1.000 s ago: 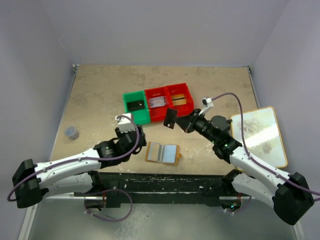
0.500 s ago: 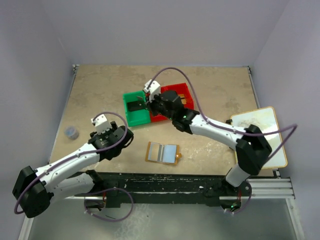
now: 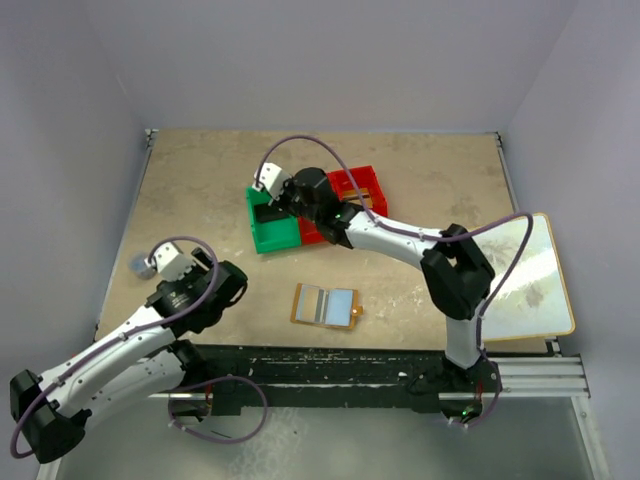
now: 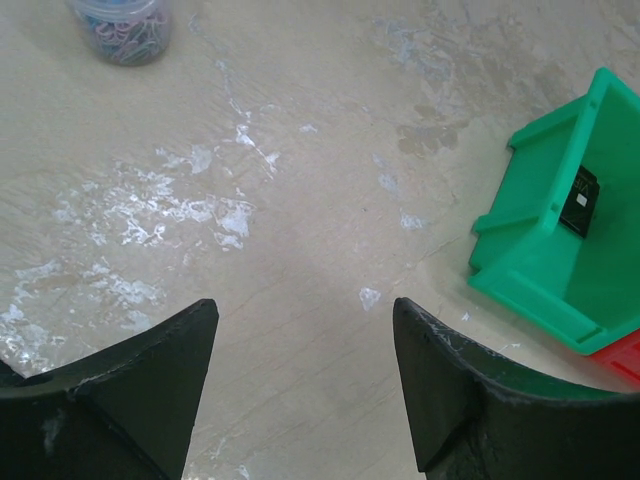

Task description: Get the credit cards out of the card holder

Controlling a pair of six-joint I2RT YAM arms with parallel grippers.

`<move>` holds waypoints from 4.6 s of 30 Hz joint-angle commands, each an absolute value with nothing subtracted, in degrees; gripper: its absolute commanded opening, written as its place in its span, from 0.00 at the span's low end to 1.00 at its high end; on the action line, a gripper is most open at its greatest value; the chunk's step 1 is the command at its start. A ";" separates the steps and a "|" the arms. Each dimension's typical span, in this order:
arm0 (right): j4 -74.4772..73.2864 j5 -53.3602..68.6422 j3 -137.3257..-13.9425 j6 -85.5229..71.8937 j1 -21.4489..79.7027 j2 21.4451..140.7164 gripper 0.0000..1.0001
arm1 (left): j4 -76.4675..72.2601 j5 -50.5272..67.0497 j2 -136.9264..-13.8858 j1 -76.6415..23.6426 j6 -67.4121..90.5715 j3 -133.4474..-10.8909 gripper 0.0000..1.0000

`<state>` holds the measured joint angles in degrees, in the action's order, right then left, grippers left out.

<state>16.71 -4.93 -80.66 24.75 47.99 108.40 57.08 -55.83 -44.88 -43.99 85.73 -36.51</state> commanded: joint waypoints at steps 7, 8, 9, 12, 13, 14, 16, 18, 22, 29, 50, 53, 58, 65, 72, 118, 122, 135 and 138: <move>10.65 -0.17 -93.44 29.10 48.08 116.87 0.00 | 64.70 -62.06 -43.69 -43.75 86.78 -43.77 0.70; 9.45 -0.10 -94.38 29.12 48.08 117.55 0.00 | 64.38 -62.05 -43.20 -43.74 85.25 -44.19 0.70; 8.65 -0.09 -95.03 28.99 48.08 118.20 0.00 | 63.94 -61.94 -42.62 -43.77 83.59 -44.55 0.70; 7.44 -0.95 -96.13 30.41 48.07 120.22 0.00 | 63.24 -62.03 -40.77 -43.76 80.94 -45.43 0.70; 6.95 -1.51 -96.64 30.48 48.08 120.95 0.00 | 63.11 -62.19 -40.25 -43.77 80.43 -45.70 0.70; 6.20 -1.91 -97.32 30.11 48.08 121.59 0.00 | 63.17 -62.50 -39.79 -43.71 80.25 -45.94 0.70; 5.12 -3.74 -99.04 29.92 48.08 122.80 0.00 | 63.44 -63.15 -38.81 -43.77 79.87 -46.45 0.70; 4.64 -3.57 -99.29 30.80 48.08 123.40 0.00 | 63.26 -63.78 -38.05 -43.75 78.76 -46.70 0.70; 6.27 -4.80 -99.43 33.68 48.07 124.55 0.00 | 61.74 -63.64 -37.01 -43.73 76.26 -47.12 0.71; 3.93 -6.49 -104.56 38.25 48.08 129.20 0.00 | 62.62 -65.68 -37.59 -43.77 72.12 -50.97 0.71; -2.81 -5.97 -111.91 46.43 48.08 135.88 0.07 | 61.00 -65.11 -36.02 -43.75 67.82 -51.51 0.71; -3.98 -3.82 -112.28 45.19 48.07 135.50 0.11 | 60.74 -64.91 -36.28 -43.75 67.59 -51.42 0.71; -4.96 -1.06 -112.54 42.76 48.08 134.71 0.17 | 60.58 -64.75 -36.56 -43.70 67.56 -51.30 0.71; -3.59 2.96 -111.89 37.70 47.99 131.62 0.29 | 60.38 -64.61 -36.51 -43.75 67.50 -51.15 0.71; 3.69 -5.95 -105.16 19.30 46.45 120.58 0.33 | 60.15 -64.26 -37.20 -43.76 67.16 -51.12 0.71; -19.20 -24.75 -65.48 -68.19 64.25 102.12 0.66 | 55.07 -61.76 -39.09 -43.82 68.58 -47.52 0.75; -20.24 -24.93 -65.83 -68.50 64.27 103.90 0.62 | 55.05 -61.64 -39.44 -43.85 68.57 -47.69 0.75; -28.55 -29.26 -69.06 -69.80 64.56 104.50 0.63 | 54.14 -61.53 -36.81 -43.85 68.54 -46.80 0.76; -27.25 -28.20 -68.03 -69.83 64.56 105.03 0.63 | 54.12 -61.48 -37.10 -43.86 68.47 -46.79 0.76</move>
<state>-25.47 -26.39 -67.77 -68.07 64.20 104.75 55.75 -60.82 -37.10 -43.99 68.86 -46.19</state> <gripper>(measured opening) 0.624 0.756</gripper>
